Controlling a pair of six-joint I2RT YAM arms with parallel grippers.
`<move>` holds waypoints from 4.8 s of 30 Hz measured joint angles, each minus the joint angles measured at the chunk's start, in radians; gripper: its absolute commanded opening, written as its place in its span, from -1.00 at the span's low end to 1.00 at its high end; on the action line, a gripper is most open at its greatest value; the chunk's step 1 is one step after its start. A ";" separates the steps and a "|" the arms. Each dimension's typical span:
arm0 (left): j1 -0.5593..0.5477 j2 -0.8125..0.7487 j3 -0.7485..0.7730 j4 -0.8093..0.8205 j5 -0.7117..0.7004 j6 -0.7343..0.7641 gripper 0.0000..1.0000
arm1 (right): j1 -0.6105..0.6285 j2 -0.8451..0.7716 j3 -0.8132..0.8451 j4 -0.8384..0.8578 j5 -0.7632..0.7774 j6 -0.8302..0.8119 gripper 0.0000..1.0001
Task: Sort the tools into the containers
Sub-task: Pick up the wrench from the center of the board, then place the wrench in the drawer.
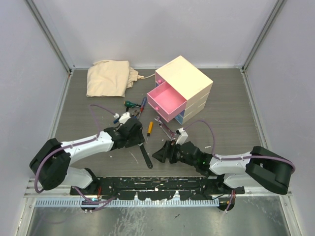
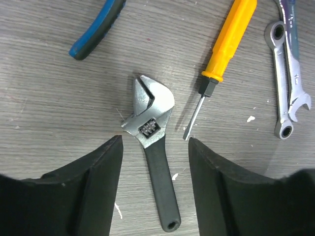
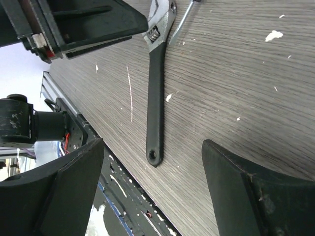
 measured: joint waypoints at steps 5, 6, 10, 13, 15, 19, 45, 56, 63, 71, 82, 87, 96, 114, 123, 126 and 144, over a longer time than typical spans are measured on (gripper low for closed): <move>0.000 0.048 0.071 -0.095 -0.032 -0.045 0.52 | 0.000 -0.045 -0.004 -0.008 0.007 -0.001 0.70; 0.000 0.062 0.091 -0.112 -0.042 -0.057 0.54 | 0.000 -0.072 -0.010 -0.016 0.013 -0.001 0.70; 0.000 0.109 0.156 -0.173 -0.076 -0.116 0.55 | 0.000 -0.192 -0.045 -0.058 0.039 0.000 0.70; 0.000 0.159 0.206 -0.226 -0.095 -0.171 0.55 | 0.000 -0.267 -0.064 -0.111 0.061 0.000 0.70; 0.000 0.193 0.233 -0.255 -0.100 -0.197 0.54 | 0.000 -0.299 -0.071 -0.142 0.072 0.000 0.70; 0.000 0.264 0.277 -0.307 -0.101 -0.242 0.54 | 0.000 -0.336 -0.080 -0.188 0.090 -0.001 0.70; 0.000 0.285 0.243 -0.271 -0.107 -0.250 -0.93 | 0.000 -0.351 -0.086 -0.248 0.103 -0.005 0.72; 0.001 0.046 -0.003 -0.049 -0.042 -0.175 -1.00 | 0.000 -0.249 -0.082 -0.177 0.074 -0.031 0.77; 0.001 -0.039 -0.060 0.038 -0.013 -0.154 -1.00 | 0.000 -0.095 -0.035 -0.041 0.023 -0.051 0.78; 0.000 -0.087 -0.069 0.104 0.030 -0.156 -1.00 | 0.000 0.132 0.042 0.117 -0.031 -0.074 0.71; 0.000 -0.097 -0.071 0.138 0.059 -0.161 -1.00 | 0.000 0.450 0.128 0.369 -0.114 -0.098 0.05; 0.000 -0.121 -0.076 0.150 0.063 -0.174 -1.00 | 0.000 0.509 0.123 0.429 -0.134 -0.089 -0.46; 0.000 -0.190 -0.106 0.148 0.050 -0.178 -0.58 | 0.001 0.490 0.110 0.402 -0.141 -0.098 -0.99; 0.000 -0.445 -0.104 0.045 0.003 -0.018 0.61 | 0.001 0.126 0.032 0.212 -0.126 -0.098 -0.99; 0.001 -0.560 -0.063 0.064 0.021 0.111 0.68 | 0.001 -0.222 0.027 -0.034 -0.082 -0.115 -0.99; 0.001 -0.562 -0.029 0.068 0.030 0.150 0.69 | 0.001 -0.321 0.064 -0.161 -0.057 -0.140 -0.99; 0.001 -0.505 0.178 0.155 0.229 0.233 0.62 | 0.001 -0.356 0.348 -0.323 0.254 -0.100 -0.99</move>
